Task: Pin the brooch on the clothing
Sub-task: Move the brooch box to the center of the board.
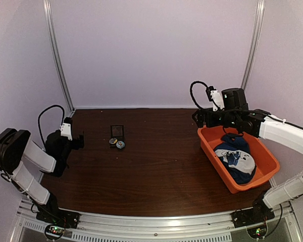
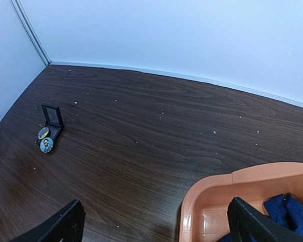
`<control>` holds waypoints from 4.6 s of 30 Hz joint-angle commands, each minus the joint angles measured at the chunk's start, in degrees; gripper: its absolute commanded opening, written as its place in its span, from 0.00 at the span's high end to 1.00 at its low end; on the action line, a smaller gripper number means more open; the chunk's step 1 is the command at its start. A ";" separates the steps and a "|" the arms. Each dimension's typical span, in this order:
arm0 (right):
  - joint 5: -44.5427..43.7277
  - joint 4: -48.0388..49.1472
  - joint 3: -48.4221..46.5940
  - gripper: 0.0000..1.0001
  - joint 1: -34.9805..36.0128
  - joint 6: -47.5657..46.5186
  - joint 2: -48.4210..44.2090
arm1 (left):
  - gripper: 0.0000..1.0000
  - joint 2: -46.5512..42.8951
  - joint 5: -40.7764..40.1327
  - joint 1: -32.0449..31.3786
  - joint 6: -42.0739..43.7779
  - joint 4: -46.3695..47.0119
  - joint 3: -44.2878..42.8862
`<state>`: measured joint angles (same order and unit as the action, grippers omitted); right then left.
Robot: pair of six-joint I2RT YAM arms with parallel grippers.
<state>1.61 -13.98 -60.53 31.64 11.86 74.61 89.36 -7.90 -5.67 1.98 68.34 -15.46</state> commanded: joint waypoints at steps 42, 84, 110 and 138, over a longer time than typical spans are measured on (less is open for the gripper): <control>-10.72 -3.25 1.14 0.00 -2.81 0.68 -5.36 | 0.02 0.00 -1.33 0.56 -0.57 0.10 -0.65; -7.19 -18.65 -1.61 0.00 -6.24 8.97 -9.92 | 0.02 -26.42 27.29 0.28 -30.67 -81.42 -32.99; -3.77 -20.19 1.28 0.00 -6.24 5.48 -9.44 | 0.02 -21.92 22.34 -10.45 -25.76 -83.74 -40.45; -5.58 -13.80 6.63 0.00 -6.26 1.83 -16.45 | 0.02 23.57 18.53 -31.23 -8.89 -95.06 -80.56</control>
<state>-3.84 -29.19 -55.11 25.63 14.70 59.16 110.26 14.33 -34.89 -6.74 -23.40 -93.19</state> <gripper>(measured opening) 0.997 0.976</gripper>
